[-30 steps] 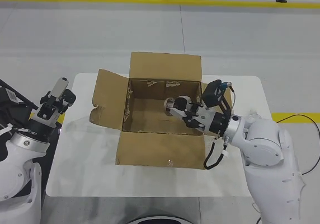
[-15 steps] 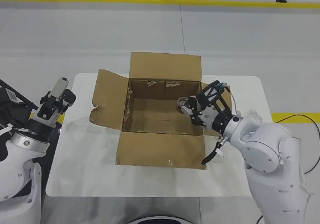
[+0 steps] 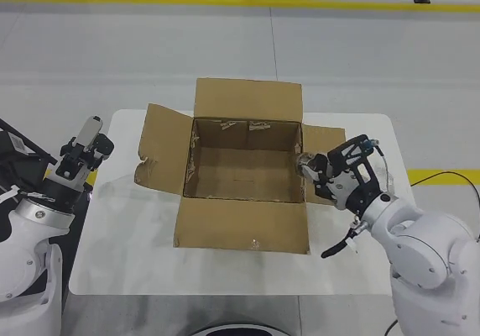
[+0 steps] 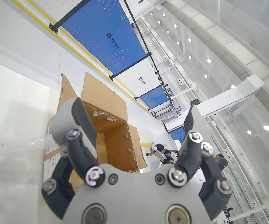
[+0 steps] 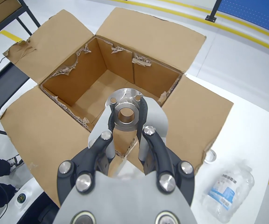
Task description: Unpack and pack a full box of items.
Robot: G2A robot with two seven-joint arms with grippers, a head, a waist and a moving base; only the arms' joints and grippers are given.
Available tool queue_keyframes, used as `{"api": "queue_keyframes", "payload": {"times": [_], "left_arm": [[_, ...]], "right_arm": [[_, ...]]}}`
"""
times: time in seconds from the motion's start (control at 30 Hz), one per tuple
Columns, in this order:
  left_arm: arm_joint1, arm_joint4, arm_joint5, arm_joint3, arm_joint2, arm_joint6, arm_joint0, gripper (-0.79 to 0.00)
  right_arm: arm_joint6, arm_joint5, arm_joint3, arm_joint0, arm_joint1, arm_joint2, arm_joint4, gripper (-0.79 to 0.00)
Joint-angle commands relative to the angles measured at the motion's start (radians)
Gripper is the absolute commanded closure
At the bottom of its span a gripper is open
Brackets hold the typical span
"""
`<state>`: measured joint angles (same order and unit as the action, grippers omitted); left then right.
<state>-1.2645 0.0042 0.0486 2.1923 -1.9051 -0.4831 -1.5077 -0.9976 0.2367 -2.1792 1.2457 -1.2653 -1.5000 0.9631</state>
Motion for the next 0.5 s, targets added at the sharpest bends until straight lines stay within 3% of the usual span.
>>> {"api": "queue_keyframes", "payload": {"times": [0.0, 0.47], "left_arm": [[0.000, 0.000, 0.000, 0.000, 0.000, 0.000, 0.000, -0.785], [0.000, 0.000, 0.000, 0.000, 0.000, 0.000, 0.000, -0.785]], "right_arm": [[0.001, -0.010, -0.024, 0.041, 0.004, -0.036, 0.001, 0.000], [0.025, -0.126, -0.108, 0.353, 0.021, -0.253, 0.044, 0.000]]}}
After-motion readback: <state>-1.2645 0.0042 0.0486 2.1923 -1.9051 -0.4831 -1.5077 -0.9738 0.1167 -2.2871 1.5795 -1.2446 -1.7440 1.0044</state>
